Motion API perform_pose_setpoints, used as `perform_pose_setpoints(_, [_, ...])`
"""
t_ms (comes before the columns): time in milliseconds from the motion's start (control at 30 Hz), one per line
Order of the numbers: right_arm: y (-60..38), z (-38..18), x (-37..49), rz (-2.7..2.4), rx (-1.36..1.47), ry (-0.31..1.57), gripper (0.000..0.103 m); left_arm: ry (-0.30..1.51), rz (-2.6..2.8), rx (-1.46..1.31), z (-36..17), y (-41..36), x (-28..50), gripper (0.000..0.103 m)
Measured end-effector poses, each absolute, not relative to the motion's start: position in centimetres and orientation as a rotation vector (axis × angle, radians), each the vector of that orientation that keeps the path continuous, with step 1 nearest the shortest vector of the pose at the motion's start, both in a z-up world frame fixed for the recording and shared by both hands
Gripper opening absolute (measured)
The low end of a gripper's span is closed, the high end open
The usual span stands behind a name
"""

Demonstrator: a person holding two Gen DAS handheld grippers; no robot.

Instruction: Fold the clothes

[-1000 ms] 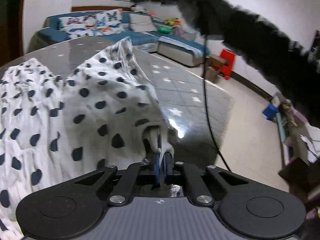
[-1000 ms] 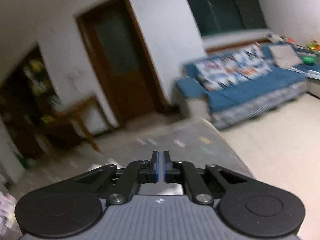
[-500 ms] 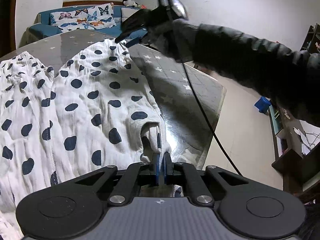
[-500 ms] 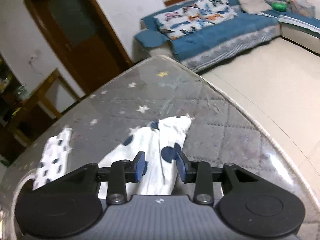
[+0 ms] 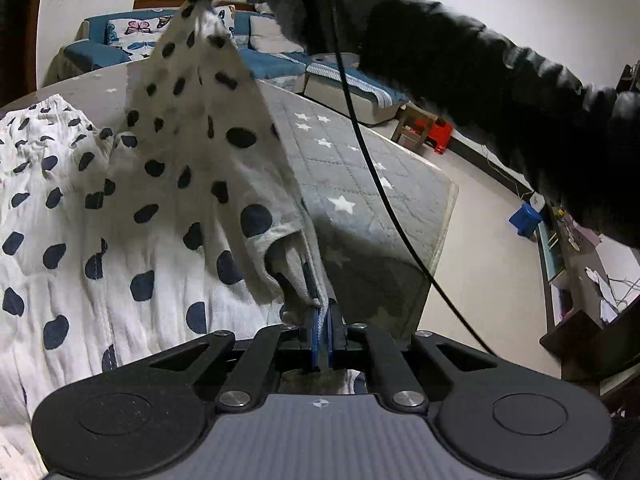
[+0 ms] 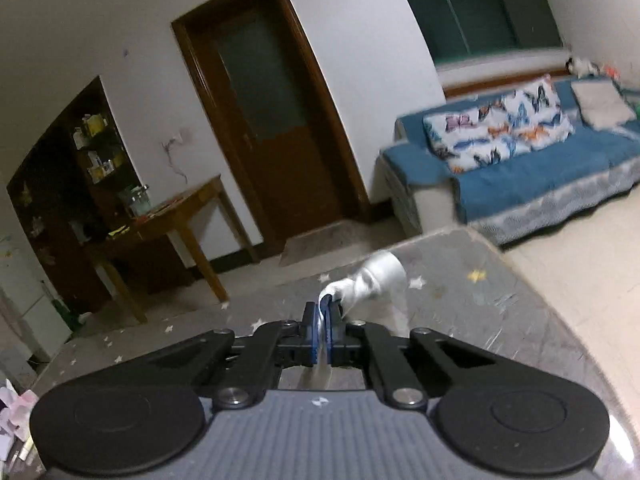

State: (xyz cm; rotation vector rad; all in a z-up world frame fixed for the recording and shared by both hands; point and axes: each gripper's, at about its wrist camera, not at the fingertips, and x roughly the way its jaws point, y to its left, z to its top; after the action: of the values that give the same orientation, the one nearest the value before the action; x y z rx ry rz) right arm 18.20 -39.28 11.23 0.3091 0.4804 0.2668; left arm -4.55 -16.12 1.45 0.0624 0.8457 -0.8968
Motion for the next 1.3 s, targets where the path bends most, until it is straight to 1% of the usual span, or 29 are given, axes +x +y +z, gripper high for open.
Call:
perform_pose_setpoints(67, [-40.4,10.5,18.1,0.224,0.3,0.512,0.005,0.844,-0.901,0.06,1.4,-16.2,-4.5,0.005])
perform_pose_setpoints(167, [-43.0,7.8,18.4,0.069,0.29,0.613,0.013,0.849,-0.905,0.059,1.4,-16.2,-4.5,0.005])
perform_pose_setpoints(267, [-43.9,6.5,18.3,0.006,0.253,0.658,0.014,0.854,-0.909,0.057,1.3,-16.3,-4.4,0.005])
perform_pose_setpoints(333, [-44.2,5.7,18.1,-0.023,0.232,0.685,0.02,0.857,-0.912,0.056,1.2,-16.3,-4.4,0.006])
perform_pose_setpoints(400, [-43.1,5.5,18.3,0.02,0.23,0.696,0.04,0.858,-0.914,0.056,1.3,-16.2,-4.4,0.006])
perform_pose_setpoints(467, [-41.3,4.7,18.6,0.073,0.2,0.725,0.04,0.853,-0.916,0.057,1.6,-16.0,-4.6,0.008])
perform_pose_setpoints(533, [-39.3,3.8,19.4,0.099,0.168,0.763,0.043,0.848,-0.917,0.057,2.0,-15.8,-4.8,0.008])
perform_pose_setpoints(567, [-38.3,2.9,20.2,0.094,0.14,0.786,0.045,0.845,-0.918,0.058,2.2,-15.7,-5.0,0.008])
perform_pose_setpoints(633, [-37.1,1.7,21.3,0.049,0.076,0.811,0.046,0.837,-0.914,0.05,2.6,-15.2,-5.1,0.009])
perform_pose_setpoints(667, [-36.6,1.2,21.8,0.031,0.047,0.819,0.047,0.831,-0.912,0.042,2.9,-14.9,-5.1,0.009])
perform_pose_setpoints(700, [-36.2,0.9,22.1,0.02,0.025,0.809,0.053,0.824,-0.908,0.03,3.2,-14.4,-5.1,0.014])
perform_pose_setpoints(733, [-35.8,0.6,22.6,0.016,0.006,0.799,0.056,0.815,-0.895,0.018,3.5,-13.9,-5.0,0.024])
perform_pose_setpoints(767, [-35.7,0.5,23.0,0.017,0.002,0.795,0.059,0.806,-0.877,0.007,3.7,-13.4,-4.8,0.031])
perform_pose_setpoints(800, [-35.6,0.4,23.4,0.017,0.0,0.791,0.061,0.796,-0.858,-0.004,4.0,-12.8,-4.7,0.041])
perform_pose_setpoints(833, [-35.5,0.3,23.8,0.016,0.002,0.788,0.062,0.787,-0.84,-0.015,4.2,-12.3,-4.5,0.041])
perform_pose_setpoints(867, [-35.5,0.2,24.3,0.014,0.002,0.784,0.066,0.777,-0.817,-0.028,4.4,-11.7,-4.2,0.041])
perform_pose_setpoints(933, [-35.8,0.1,25.2,0.011,0.002,0.777,0.07,0.767,-0.767,-0.054,4.5,-10.6,-3.5,0.049])
perform_pose_setpoints(1000, [-36.4,-0.2,26.4,0.01,0.013,0.768,0.075,0.775,-0.699,-0.081,4.2,-9.6,-2.6,0.049])
perform_pose_setpoints(1033, [-36.3,-0.2,26.8,0.015,0.011,0.765,0.076,0.783,-0.663,-0.098,4.0,-9.1,-2.0,0.049])
perform_pose_setpoints(1200, [-36.2,0.4,26.8,0.048,-0.001,0.755,0.076,0.814,-0.506,-0.185,2.9,-6.1,0.3,0.049])
perform_pose_setpoints(1300, [-35.9,1.7,24.2,0.112,-0.006,0.743,0.076,0.821,-0.453,-0.221,2.5,-4.7,0.8,0.047])
